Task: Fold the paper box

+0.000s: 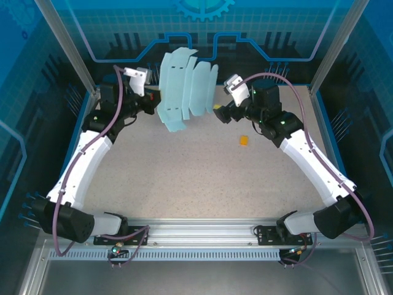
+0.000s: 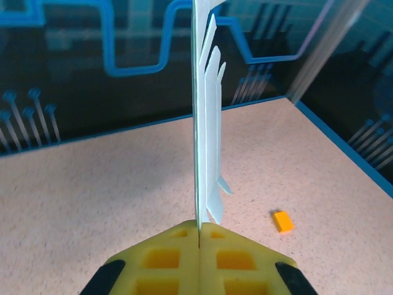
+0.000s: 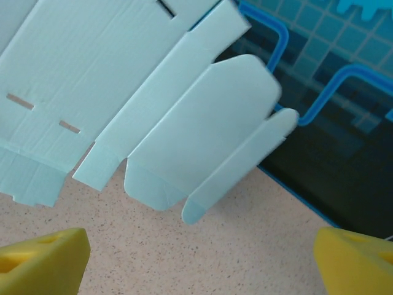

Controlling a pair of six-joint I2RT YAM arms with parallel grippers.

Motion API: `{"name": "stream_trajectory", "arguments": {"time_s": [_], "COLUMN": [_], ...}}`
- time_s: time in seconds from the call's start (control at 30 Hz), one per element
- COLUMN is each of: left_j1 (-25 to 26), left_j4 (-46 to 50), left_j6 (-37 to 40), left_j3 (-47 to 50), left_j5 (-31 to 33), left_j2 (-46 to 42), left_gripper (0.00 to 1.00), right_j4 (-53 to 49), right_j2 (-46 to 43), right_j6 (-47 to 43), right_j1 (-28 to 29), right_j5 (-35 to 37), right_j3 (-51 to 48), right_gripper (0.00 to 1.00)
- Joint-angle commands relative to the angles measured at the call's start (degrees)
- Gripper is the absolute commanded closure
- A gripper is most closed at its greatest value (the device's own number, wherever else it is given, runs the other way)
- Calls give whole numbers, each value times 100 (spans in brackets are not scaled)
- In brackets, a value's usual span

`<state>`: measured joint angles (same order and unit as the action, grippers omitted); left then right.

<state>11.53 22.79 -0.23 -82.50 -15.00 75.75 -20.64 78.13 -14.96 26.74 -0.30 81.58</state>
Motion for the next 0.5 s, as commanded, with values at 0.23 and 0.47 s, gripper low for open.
{"name": "stream_trajectory", "arguments": {"time_s": [0.23,0.47], "left_j1": [628,950], "left_j4": [2036,2933], "left_j6": [2805,3756], "left_j3": [-1397,-2073], "left_j5": [224,534], "left_j2": [8,281], "left_gripper": [96,96], "right_j4": [-916,-1017], "right_j2": [-562,-767], "right_j6": [-1082,-1383], "right_j1": [87,90], "right_j5": [-315,-526], "right_j3": [675,882], "right_gripper": [6,6]}}
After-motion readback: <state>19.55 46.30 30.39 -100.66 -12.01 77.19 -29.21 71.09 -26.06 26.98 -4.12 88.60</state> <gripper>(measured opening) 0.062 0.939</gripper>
